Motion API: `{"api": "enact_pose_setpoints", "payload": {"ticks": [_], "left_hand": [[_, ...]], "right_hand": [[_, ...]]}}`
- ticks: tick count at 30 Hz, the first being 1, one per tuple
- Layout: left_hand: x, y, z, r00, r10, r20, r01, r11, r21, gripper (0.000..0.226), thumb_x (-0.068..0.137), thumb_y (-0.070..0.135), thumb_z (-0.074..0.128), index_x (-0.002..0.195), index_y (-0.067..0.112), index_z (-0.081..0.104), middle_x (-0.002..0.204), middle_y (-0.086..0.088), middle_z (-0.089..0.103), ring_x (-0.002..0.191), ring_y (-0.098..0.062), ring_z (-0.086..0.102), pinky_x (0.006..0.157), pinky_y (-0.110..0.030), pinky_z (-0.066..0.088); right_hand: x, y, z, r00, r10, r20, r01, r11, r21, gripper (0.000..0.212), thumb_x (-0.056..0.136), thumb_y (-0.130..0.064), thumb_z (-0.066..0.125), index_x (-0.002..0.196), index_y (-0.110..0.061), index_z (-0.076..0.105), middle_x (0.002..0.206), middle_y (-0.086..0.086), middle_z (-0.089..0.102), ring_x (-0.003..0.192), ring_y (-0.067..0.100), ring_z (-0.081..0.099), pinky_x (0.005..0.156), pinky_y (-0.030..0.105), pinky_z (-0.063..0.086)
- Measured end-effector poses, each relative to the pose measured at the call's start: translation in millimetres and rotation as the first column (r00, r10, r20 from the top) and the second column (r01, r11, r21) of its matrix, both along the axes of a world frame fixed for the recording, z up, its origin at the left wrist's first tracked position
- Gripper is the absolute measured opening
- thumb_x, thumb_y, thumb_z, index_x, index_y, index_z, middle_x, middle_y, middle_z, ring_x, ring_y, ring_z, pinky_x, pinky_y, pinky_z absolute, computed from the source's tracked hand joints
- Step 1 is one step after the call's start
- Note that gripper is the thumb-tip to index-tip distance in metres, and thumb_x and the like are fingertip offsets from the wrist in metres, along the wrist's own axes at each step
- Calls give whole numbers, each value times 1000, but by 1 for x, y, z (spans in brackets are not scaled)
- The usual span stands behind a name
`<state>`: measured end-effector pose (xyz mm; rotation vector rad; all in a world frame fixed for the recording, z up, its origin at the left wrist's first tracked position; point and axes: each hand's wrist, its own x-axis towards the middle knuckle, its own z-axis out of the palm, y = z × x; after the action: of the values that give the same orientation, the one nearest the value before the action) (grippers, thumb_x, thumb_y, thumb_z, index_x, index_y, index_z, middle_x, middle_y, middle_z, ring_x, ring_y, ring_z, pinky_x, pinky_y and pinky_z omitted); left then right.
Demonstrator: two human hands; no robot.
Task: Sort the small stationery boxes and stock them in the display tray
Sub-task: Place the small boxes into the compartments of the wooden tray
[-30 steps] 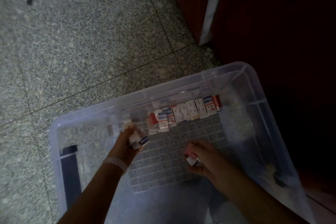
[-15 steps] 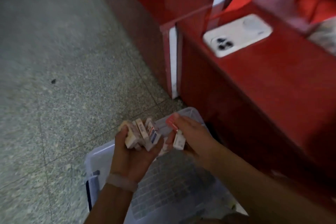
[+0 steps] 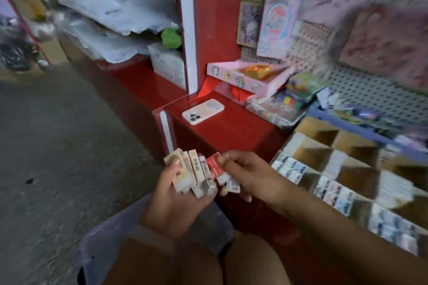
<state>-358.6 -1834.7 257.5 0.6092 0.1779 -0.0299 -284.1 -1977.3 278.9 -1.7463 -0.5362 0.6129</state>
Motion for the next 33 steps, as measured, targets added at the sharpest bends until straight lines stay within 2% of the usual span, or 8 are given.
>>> {"api": "enact_pose_setpoints", "payload": {"ticks": [3, 10, 14, 16, 19, 22, 29, 33], "left_hand": [[-5, -31, 20, 997, -75, -3, 75, 997, 17, 82, 20, 33, 96, 96, 10, 76, 96, -12, 70, 80, -22, 69, 65, -38, 58], [6, -116, 71, 924, -381, -7, 375, 907, 191, 58, 28, 33, 95, 79, 13, 77, 82, -13, 71, 70, -22, 69, 54, -33, 55], [18, -172, 85, 942, -319, -108, 332, 932, 147, 29, 67, 31, 62, 85, 11, 73, 79, -13, 71, 65, -24, 68, 62, -35, 51], [25, -195, 86, 956, -279, -92, 285, 957, 54, 26, 72, 32, 56, 66, 14, 74, 72, -9, 70, 60, -21, 68, 65, -36, 46], [40, -220, 78, 954, -278, -112, 275, 960, -47, 29, 74, 35, 58, 89, 12, 67, 87, -11, 67, 93, -28, 61, 72, -36, 42], [52, -235, 69, 942, -300, -147, 290, 953, -91, 27, 74, 36, 58, 83, 12, 67, 79, -10, 66, 84, -24, 56, 71, -35, 41], [72, -212, 51, 942, -298, -151, 292, 954, -63, 45, 26, 27, 96, 63, 16, 74, 82, -11, 68, 82, -23, 62, 72, -35, 49], [92, -171, 50, 981, -58, -188, 55, 998, -20, 19, 62, 36, 74, 50, 21, 71, 69, -1, 69, 86, -19, 59, 80, -34, 45]], "right_hand": [[-3, -45, 35, 998, 16, 55, -11, 996, -92, 28, 92, -24, 57, 86, 4, 58, 51, -2, 60, 41, 9, 53, 32, 15, 26], [0, -144, 80, 951, -82, 299, 167, 949, -269, 43, 85, -39, 64, 71, 1, 57, 61, 7, 45, 52, 9, 40, 49, 18, 31], [1, -190, 81, 899, -364, 244, 406, 901, -151, 24, 88, -32, 62, 75, -14, 56, 66, -1, 57, 53, 0, 45, 45, 8, 32], [0, -212, 83, 890, -447, 89, 453, 888, -82, 20, 91, -25, 60, 80, -9, 53, 61, 4, 56, 42, 2, 41, 38, 10, 29], [0, -235, 77, 879, -477, -14, 475, 876, -82, 15, 88, -21, 64, 89, -8, 55, 55, -1, 61, 36, 2, 41, 34, 14, 24], [11, -250, 64, 842, -537, -44, 532, 842, -87, 20, 86, -25, 66, 92, -8, 58, 58, -1, 64, 36, 2, 42, 33, 15, 21], [51, -265, 44, 751, -637, 176, 659, 739, -139, 5, 88, -11, 63, 83, -11, 62, 73, 8, 66, 49, 5, 60, 49, 21, 51], [80, -270, 40, 651, -623, 434, 742, 644, -187, 13, 91, -20, 59, 97, -10, 64, 90, 9, 67, 70, 23, 68, 67, 40, 57]]}}
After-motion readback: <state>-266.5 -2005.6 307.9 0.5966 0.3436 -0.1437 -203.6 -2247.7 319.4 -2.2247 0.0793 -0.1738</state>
